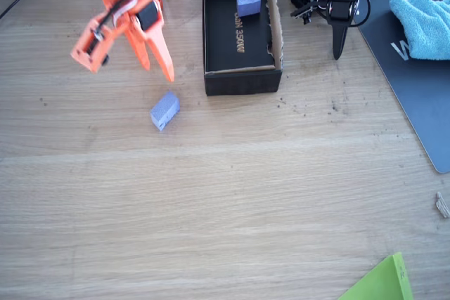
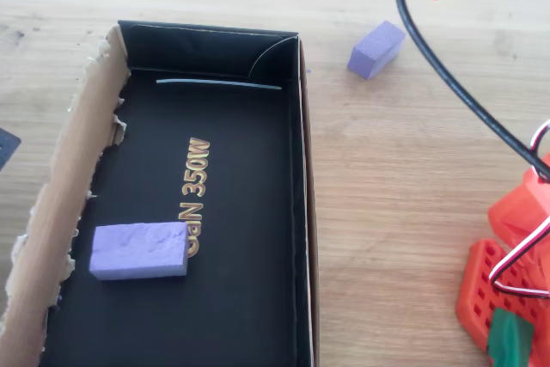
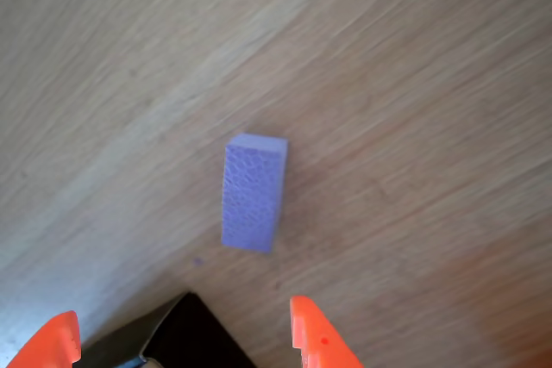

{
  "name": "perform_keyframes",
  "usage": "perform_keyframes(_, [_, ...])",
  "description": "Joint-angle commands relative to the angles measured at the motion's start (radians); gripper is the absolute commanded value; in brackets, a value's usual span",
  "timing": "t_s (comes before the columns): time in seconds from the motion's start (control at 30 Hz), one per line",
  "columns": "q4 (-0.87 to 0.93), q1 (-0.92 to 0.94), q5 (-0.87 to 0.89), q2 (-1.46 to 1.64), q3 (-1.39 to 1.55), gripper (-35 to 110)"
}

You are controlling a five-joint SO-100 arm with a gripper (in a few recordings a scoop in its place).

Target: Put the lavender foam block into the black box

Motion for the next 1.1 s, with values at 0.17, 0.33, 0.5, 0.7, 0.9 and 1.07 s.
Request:
perform_keyframes(0.17, [-0.014, 0.021, 0.000, -0.031, -0.035, 33])
perform_keyframes(0.33, [-0.031, 0.023, -0.014, -0.066, -0.035, 34])
perform_keyframes(0.5, [-0.055, 0.038, -0.051, -0.121, -0.048, 34])
perform_keyframes(0.7, [-0.044, 0.052, -0.069, -0.175, -0.084, 34])
perform_keyframes(0.9, [-0.052, 0.049, -0.064, -0.247, -0.124, 34])
perform_keyframes(1.07, [-0.084, 0.043, -0.048, -0.288, -0.126, 34])
